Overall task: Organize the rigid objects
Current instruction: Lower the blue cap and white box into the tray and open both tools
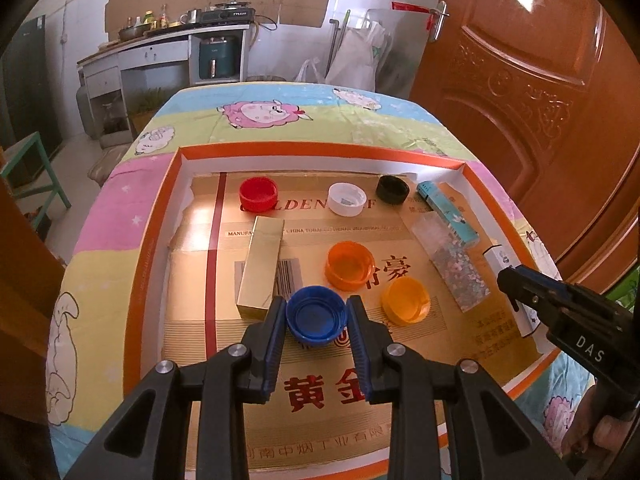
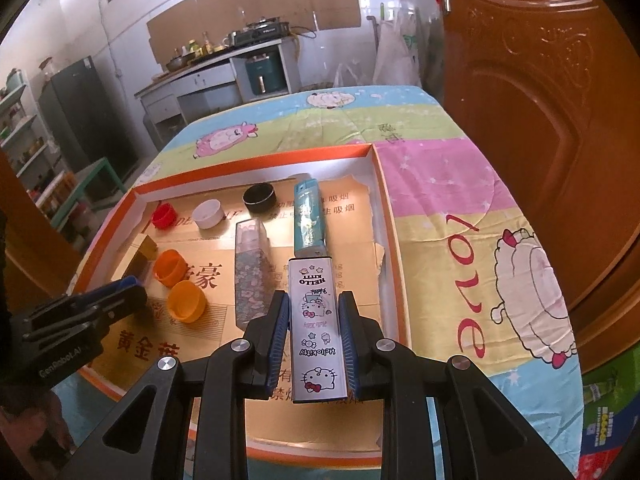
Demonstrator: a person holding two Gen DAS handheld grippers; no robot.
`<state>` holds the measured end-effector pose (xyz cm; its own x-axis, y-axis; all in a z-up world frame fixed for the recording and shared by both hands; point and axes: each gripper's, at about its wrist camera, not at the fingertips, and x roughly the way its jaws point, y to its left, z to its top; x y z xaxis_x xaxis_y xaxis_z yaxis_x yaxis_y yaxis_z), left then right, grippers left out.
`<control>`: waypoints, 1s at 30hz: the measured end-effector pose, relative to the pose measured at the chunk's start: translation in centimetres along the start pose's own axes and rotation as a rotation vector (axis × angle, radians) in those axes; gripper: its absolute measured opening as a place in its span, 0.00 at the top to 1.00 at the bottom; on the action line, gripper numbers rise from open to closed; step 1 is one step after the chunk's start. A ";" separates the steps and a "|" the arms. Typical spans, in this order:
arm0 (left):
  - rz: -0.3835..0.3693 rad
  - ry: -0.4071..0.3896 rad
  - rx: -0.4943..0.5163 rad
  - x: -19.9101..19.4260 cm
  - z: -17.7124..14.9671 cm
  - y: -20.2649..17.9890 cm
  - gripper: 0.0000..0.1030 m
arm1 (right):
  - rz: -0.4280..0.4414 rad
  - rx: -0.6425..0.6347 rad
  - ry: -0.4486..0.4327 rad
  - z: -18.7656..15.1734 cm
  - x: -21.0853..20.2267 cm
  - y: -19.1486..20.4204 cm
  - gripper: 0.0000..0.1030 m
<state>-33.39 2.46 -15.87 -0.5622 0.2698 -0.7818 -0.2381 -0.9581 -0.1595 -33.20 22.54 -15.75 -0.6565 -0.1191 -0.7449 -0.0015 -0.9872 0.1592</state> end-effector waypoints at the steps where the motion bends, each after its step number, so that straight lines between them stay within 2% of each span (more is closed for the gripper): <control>1: 0.000 0.003 0.001 0.1 0.0 0.0 0.70 | -0.001 -0.001 0.000 0.0 0.1 0.0 0.75; 21: 0.020 -0.010 0.024 0.7 0.2 -0.3 0.70 | -0.006 -0.021 0.016 -0.1 1.6 0.5 0.75; 30: 0.043 -0.023 0.043 1.1 0.3 -0.5 0.70 | -0.050 -0.057 0.003 0.0 2.0 0.9 0.75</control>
<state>-34.14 3.26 -16.46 -0.5908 0.2307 -0.7731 -0.2463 -0.9641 -0.0995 -34.52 21.43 -17.10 -0.6544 -0.0702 -0.7529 0.0092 -0.9963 0.0849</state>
